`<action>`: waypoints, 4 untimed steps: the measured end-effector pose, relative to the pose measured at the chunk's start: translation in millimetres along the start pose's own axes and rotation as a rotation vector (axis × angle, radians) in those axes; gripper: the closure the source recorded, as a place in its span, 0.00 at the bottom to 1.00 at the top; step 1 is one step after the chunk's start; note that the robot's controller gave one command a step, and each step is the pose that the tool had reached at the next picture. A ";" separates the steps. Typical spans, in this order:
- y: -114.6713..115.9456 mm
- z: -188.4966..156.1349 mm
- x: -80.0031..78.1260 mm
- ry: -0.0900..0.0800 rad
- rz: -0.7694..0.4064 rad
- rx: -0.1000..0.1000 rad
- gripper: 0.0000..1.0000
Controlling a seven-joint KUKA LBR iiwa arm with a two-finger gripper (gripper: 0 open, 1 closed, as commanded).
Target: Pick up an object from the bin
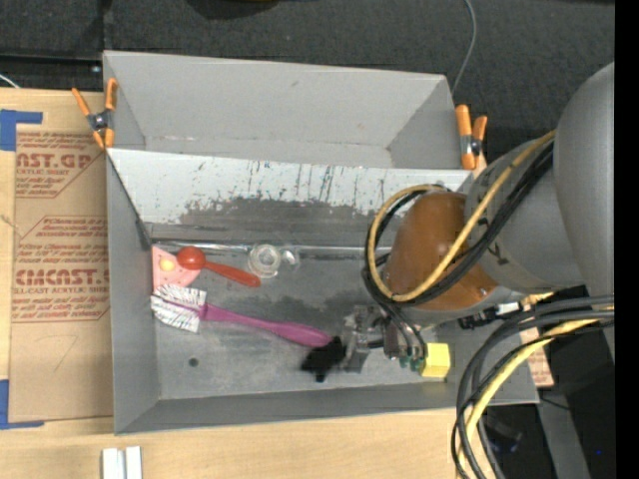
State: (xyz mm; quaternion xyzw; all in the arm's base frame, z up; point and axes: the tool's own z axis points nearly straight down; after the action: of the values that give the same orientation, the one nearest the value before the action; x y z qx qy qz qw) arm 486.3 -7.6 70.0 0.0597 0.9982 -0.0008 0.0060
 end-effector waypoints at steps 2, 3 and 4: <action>22.4 -109.4 -7.3 0.004 0.005 -0.001 1.00; 18.3 -29.2 -5.3 0.004 0.048 0.000 1.00; 28.0 -2.7 -8.0 -0.008 0.073 -0.004 1.00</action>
Offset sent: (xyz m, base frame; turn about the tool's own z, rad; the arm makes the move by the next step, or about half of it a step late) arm 0.0157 0.0470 0.2076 -0.0429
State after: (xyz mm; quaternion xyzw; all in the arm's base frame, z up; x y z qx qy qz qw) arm 497.6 19.2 72.8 0.0959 0.9953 0.0011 0.0102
